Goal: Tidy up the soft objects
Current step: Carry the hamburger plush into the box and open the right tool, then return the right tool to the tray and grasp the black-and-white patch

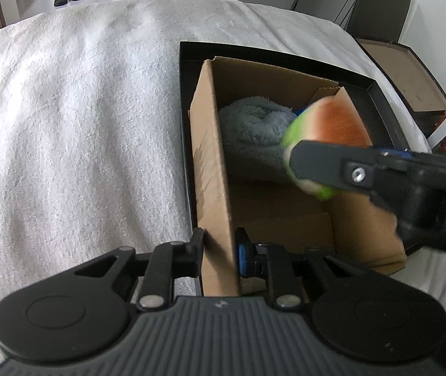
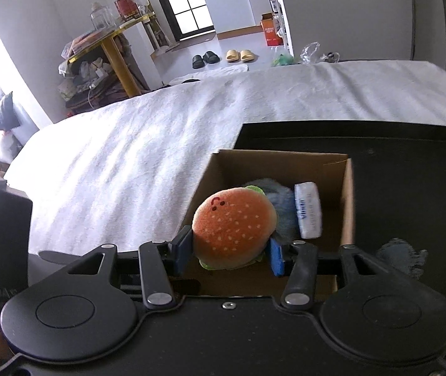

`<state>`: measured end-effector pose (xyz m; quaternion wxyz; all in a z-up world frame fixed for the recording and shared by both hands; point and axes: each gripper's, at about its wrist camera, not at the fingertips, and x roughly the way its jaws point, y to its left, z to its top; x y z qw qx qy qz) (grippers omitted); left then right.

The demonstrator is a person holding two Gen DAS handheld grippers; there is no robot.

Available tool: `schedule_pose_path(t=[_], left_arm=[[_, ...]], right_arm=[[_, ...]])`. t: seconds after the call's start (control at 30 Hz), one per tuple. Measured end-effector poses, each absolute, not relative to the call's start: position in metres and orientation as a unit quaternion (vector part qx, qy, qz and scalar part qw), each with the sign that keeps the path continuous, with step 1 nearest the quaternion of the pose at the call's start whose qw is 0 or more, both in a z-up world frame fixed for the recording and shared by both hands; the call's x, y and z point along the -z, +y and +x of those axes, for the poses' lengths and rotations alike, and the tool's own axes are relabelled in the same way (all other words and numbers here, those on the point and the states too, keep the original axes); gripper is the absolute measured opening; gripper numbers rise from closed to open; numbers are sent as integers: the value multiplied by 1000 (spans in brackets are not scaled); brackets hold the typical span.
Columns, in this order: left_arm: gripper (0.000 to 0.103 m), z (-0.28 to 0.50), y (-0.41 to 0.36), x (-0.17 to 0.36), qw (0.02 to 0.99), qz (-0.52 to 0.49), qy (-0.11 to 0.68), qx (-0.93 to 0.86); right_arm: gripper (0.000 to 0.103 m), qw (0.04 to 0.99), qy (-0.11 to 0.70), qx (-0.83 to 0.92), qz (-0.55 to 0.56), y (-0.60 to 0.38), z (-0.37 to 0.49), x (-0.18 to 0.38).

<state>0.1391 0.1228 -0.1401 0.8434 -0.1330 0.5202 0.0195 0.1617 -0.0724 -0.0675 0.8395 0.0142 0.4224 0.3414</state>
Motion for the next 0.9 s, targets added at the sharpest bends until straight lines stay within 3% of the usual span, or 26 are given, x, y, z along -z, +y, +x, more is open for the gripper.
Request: schedule_pose_path(t=[0.1, 0.6, 0.77, 0.9], left_arm=[[19, 139, 124, 140, 844, -132, 520, -19], [21, 139, 118, 134, 850, -116, 514, -30], [27, 142, 115, 133, 847, -107, 520, -36], [43, 144, 113, 131, 848, -106, 518, -41]], right_arm=[[57, 833, 431, -344, 27, -70, 163, 71], [57, 839, 439, -320, 15, -92, 155, 70], [62, 847, 434, -308, 10, -108, 154, 69], [64, 854, 428, -296, 11, -121, 157, 69]])
